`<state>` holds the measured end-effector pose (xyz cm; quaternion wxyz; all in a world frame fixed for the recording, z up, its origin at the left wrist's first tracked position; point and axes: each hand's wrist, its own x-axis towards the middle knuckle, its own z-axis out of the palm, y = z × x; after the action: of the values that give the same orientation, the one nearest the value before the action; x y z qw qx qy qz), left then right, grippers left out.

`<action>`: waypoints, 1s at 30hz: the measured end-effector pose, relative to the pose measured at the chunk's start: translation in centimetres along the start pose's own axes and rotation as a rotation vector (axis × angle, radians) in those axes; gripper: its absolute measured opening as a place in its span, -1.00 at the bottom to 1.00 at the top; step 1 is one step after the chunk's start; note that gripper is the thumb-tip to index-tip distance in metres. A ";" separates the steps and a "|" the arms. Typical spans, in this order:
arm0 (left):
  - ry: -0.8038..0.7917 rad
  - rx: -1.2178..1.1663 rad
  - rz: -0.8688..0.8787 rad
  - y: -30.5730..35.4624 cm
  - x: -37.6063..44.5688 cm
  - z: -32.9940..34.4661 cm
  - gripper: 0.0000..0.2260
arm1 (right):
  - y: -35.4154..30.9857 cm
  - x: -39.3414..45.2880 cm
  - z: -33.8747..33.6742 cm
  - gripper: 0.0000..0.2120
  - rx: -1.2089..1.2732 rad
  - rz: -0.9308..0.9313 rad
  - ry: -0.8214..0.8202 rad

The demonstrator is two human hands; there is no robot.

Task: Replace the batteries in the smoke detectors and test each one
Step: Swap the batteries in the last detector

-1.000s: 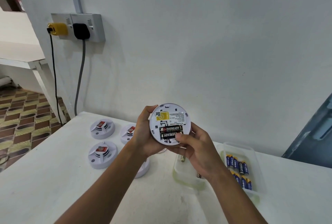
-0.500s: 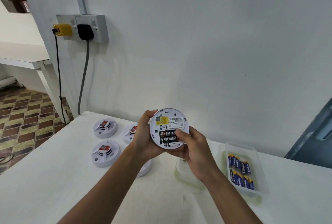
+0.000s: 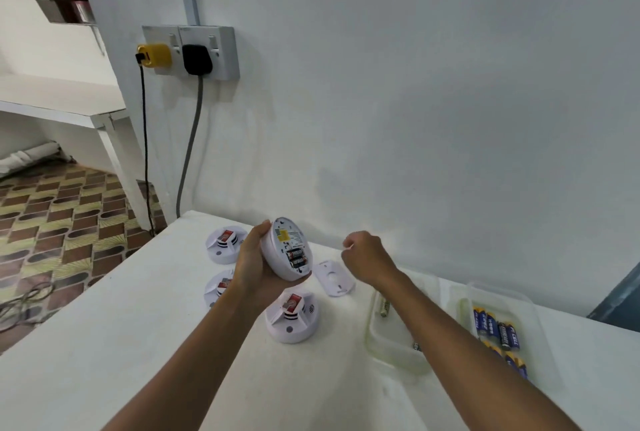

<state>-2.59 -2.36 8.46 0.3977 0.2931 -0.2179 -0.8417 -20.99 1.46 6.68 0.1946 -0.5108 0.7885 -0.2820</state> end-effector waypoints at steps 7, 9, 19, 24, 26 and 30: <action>0.062 0.017 0.049 1.0 0.9 -1.4 -0.73 | 0.0 3.1 6.1 -0.53 -0.434 0.044 -0.223; 0.065 0.017 0.054 1.2 0.9 -1.6 -0.77 | 0.1 3.2 6.8 -0.57 -0.484 0.045 -0.196; 0.030 0.004 0.018 1.5 0.2 -1.4 -0.69 | -1.1 2.2 3.6 -0.43 0.207 0.161 -0.031; -0.009 0.009 0.021 1.4 -1.0 -0.6 -0.65 | -4.9 -1.6 -0.5 -0.61 0.567 -0.190 -0.086; -0.043 0.014 0.016 1.2 -1.6 0.2 -0.63 | -6.1 -3.0 -1.5 -0.60 0.491 -0.268 -0.122; -0.090 0.042 0.026 0.6 -2.4 1.6 -0.59 | -7.4 -4.3 -2.3 -0.63 0.339 -0.343 -0.095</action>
<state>-2.15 -0.61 10.73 0.3920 0.2605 -0.2571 -0.8440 -15.50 3.56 13.31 0.2636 -0.6100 0.6216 -0.4148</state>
